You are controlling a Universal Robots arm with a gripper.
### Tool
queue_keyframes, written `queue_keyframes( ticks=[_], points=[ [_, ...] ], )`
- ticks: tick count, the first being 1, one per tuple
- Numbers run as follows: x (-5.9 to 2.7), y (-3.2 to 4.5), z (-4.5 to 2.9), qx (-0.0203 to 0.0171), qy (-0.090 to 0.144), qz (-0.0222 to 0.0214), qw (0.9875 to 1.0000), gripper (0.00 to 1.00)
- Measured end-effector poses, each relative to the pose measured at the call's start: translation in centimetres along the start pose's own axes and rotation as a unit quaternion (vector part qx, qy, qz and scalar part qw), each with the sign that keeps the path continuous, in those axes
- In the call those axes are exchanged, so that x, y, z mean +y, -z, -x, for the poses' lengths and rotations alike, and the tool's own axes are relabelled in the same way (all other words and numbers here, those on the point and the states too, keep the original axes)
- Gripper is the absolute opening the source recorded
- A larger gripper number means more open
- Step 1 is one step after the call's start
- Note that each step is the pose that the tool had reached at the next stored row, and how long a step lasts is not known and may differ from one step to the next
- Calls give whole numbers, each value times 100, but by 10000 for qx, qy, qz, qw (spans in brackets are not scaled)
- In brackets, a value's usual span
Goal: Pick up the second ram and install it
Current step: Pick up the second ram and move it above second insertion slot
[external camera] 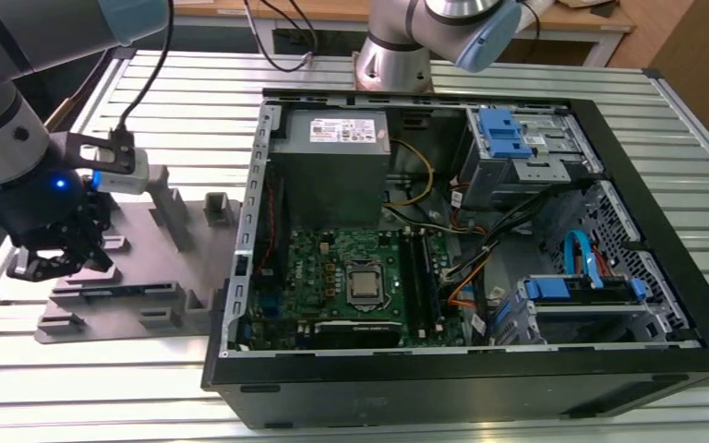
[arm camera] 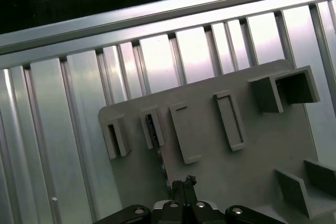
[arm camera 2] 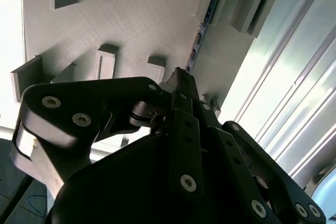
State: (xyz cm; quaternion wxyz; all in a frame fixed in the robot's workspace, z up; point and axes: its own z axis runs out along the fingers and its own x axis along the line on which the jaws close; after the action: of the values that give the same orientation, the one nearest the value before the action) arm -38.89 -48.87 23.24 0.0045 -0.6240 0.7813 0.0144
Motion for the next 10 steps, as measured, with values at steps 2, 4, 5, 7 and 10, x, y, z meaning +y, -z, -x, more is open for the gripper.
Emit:
queue_keyframes(
  ticks=[2, 4, 5, 7, 10],
  points=[
    [0, 0, 0, 1, 73, 2, 10000, 7],
    [0, -1, 0, 4, 213, 5, 9998, 7],
    [0, -1, 0, 5, 301, 8, 9995, 7],
    [0, -2, 0, 8, 483, 12, 9988, 7],
    [0, -3, 0, 13, 752, 19, 9972, 7]
  ],
)
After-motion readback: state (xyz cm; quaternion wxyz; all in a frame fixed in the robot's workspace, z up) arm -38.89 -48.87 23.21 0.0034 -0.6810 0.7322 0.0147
